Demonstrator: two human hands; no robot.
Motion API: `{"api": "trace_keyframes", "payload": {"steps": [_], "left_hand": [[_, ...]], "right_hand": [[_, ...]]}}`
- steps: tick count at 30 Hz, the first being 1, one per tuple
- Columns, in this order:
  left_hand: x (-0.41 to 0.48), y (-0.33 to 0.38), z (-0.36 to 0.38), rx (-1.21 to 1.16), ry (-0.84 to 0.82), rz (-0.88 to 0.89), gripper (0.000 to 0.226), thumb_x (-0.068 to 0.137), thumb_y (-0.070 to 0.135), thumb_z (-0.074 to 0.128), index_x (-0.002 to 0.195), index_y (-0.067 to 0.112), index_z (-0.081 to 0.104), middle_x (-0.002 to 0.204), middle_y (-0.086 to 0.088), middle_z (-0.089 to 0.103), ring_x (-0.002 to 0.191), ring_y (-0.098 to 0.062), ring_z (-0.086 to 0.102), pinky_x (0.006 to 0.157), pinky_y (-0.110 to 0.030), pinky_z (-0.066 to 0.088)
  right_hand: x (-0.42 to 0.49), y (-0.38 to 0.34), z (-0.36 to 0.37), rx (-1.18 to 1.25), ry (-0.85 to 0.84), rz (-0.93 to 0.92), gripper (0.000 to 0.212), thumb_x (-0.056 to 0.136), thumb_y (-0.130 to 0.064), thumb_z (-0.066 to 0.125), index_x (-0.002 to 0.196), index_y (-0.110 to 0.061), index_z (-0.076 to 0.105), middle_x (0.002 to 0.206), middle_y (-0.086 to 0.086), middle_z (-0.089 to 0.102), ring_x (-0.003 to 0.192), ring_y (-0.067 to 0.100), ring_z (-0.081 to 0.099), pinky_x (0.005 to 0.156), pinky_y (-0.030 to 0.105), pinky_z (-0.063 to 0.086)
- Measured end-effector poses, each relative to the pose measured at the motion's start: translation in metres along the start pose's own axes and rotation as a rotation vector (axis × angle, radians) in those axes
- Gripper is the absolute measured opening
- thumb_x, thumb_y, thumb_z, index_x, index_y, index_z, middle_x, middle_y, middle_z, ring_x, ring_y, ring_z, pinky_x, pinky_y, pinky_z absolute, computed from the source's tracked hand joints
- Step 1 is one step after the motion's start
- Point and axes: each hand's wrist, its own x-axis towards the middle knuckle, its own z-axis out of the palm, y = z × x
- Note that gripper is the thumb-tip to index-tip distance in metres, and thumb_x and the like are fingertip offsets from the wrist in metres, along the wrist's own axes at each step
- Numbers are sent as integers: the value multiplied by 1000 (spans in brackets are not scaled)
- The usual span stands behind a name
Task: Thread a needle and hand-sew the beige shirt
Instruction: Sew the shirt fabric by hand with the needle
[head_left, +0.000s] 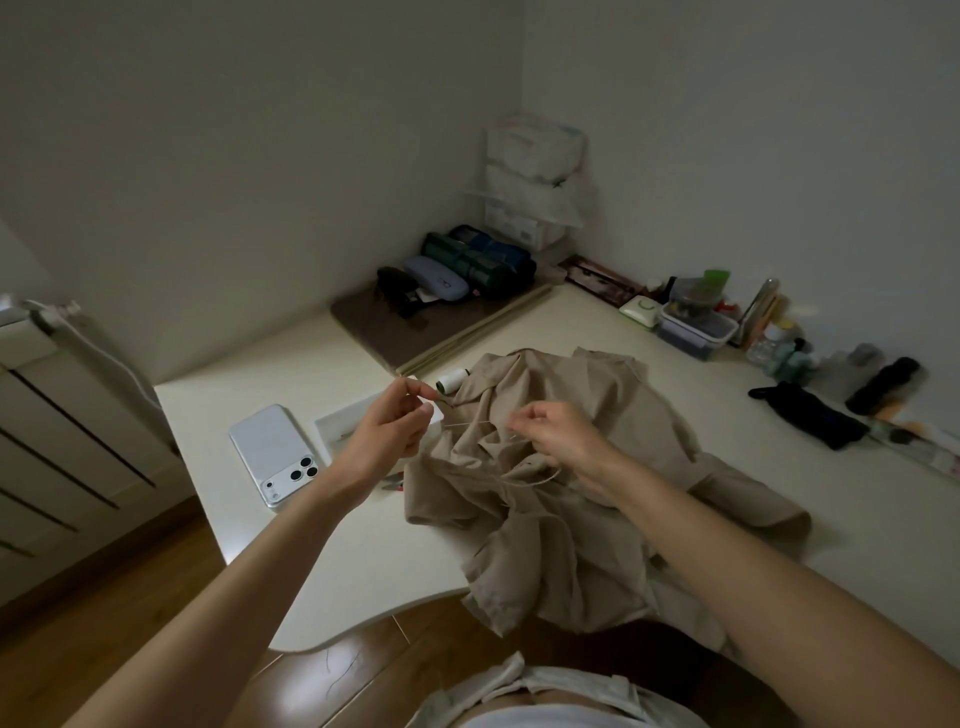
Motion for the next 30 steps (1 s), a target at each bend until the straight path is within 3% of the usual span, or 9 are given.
{"api": "trace_keyframes", "payload": {"steps": [6, 9, 17, 20, 22, 23, 25, 27, 30], "left_hand": [[-2, 2, -3, 20, -62, -54, 24, 93, -9, 45, 97, 12, 56, 73, -6, 46, 61, -14, 40, 54, -20, 36], [-4, 5, -4, -21, -99, 4, 22, 92, -11, 44, 100, 7, 55, 74, -8, 54, 71, -19, 50, 64, -26, 41], [-10, 29, 11, -150, -135, 214, 19, 91, -11, 46, 101, 4, 53, 78, -14, 57, 71, -13, 62, 69, -22, 51], [-8, 31, 17, -135, -164, 219, 17, 90, -9, 49, 99, 5, 54, 76, -11, 60, 69, -10, 62, 63, -20, 50], [-5, 30, 20, -89, -193, 206, 15, 90, -6, 51, 99, 6, 55, 73, -4, 65, 69, -10, 62, 60, -20, 48], [-4, 29, 23, -60, -209, 198, 15, 90, -5, 52, 100, 6, 55, 73, -2, 66, 69, -11, 61, 59, -20, 47], [-2, 28, 27, -9, -238, 184, 15, 89, -4, 54, 101, 5, 54, 75, -3, 67, 69, -10, 61, 59, -20, 47], [-2, 28, 32, 36, -259, 179, 15, 88, -3, 56, 101, 5, 54, 78, -9, 64, 67, -10, 61, 59, -19, 48], [-2, 27, 35, 98, -244, 176, 15, 89, -3, 57, 99, 8, 54, 75, -5, 62, 63, -10, 56, 60, -19, 48]], "right_hand": [[14, 31, -26, -71, 296, 115, 23, 95, -21, 56, 102, -1, 65, 63, -3, 48, 55, 7, 41, 49, 15, 36], [18, 45, -37, -196, 373, 164, 27, 94, -23, 56, 103, 1, 66, 87, 9, 62, 81, 21, 56, 77, 31, 44], [8, 65, -44, -350, 303, 274, 28, 94, -24, 57, 108, -2, 68, 115, 14, 66, 103, 26, 60, 89, 33, 44], [1, 55, -38, -344, 283, 119, 31, 94, -24, 57, 108, 1, 67, 114, 13, 66, 105, 25, 60, 86, 30, 44], [-10, 37, -31, -190, 233, -56, 31, 94, -22, 57, 118, -4, 62, 117, 2, 64, 111, 14, 57, 83, 15, 42], [-16, 26, -27, -97, 170, -134, 33, 94, -21, 57, 124, -7, 58, 112, -7, 64, 108, 6, 58, 78, 8, 42], [-26, 7, -18, 23, 8, -212, 34, 93, -22, 56, 126, -12, 55, 87, -14, 64, 70, -7, 61, 54, 6, 42], [-30, -6, -9, 69, -133, -206, 31, 90, -29, 59, 119, -17, 60, 76, 5, 57, 43, 0, 46, 39, 11, 30], [-27, -8, -1, 71, -151, -202, 21, 88, -32, 62, 97, -14, 66, 62, 8, 45, 45, 9, 29, 42, 22, 23]]}}
